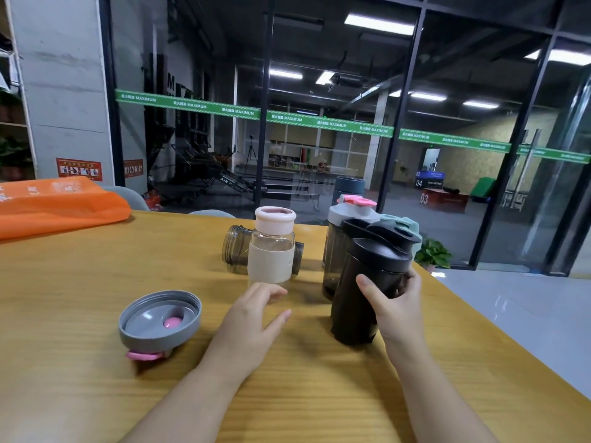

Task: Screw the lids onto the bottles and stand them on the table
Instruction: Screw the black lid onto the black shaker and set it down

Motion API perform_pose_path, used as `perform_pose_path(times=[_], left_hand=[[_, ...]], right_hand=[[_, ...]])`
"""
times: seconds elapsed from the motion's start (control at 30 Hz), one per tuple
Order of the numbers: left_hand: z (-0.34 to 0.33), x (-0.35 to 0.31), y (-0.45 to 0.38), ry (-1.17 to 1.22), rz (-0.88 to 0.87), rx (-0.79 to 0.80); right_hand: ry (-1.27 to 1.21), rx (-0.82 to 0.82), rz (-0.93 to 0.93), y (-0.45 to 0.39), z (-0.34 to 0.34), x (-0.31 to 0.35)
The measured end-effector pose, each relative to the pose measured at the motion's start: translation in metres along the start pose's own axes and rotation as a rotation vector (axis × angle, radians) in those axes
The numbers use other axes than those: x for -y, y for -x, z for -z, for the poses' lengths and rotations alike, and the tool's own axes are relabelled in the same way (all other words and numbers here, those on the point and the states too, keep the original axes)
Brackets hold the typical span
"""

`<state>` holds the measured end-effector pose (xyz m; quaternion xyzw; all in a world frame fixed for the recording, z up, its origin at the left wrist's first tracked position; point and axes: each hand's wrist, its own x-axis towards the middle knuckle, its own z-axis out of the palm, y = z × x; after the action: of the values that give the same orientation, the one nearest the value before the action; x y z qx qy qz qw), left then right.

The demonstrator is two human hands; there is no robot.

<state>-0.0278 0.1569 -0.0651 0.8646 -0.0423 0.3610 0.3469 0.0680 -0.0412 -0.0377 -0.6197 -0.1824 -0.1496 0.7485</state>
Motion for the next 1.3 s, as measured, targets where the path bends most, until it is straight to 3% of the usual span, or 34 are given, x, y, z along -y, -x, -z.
perform_pose_path(times=[0.2,0.73,0.83,1.0,1.1,1.2,1.3], left_hand=[[-0.002,-0.004,0.000,-0.189,-0.139,0.037],[-0.001,-0.017,0.006,-0.353,-0.183,0.130],[-0.002,-0.015,0.008,-0.390,-0.191,0.126],[0.000,-0.016,0.013,-0.509,-0.242,0.131],[0.005,-0.016,0.018,-0.566,-0.255,0.064],[0.011,-0.013,0.022,-0.662,-0.252,-0.036],[0.018,-0.012,0.029,-0.742,-0.149,-0.105]], right_hand=[[0.042,0.014,0.025,0.001,0.000,-0.002],[0.159,0.075,0.122,0.005,0.003,-0.012],[0.181,0.022,0.163,0.008,0.003,-0.010],[0.450,-0.254,0.429,0.015,0.004,-0.007],[0.549,-0.308,0.628,0.016,0.003,-0.005],[0.628,-0.217,0.806,0.021,-0.003,-0.002],[0.639,0.037,0.863,0.030,-0.012,-0.002]])
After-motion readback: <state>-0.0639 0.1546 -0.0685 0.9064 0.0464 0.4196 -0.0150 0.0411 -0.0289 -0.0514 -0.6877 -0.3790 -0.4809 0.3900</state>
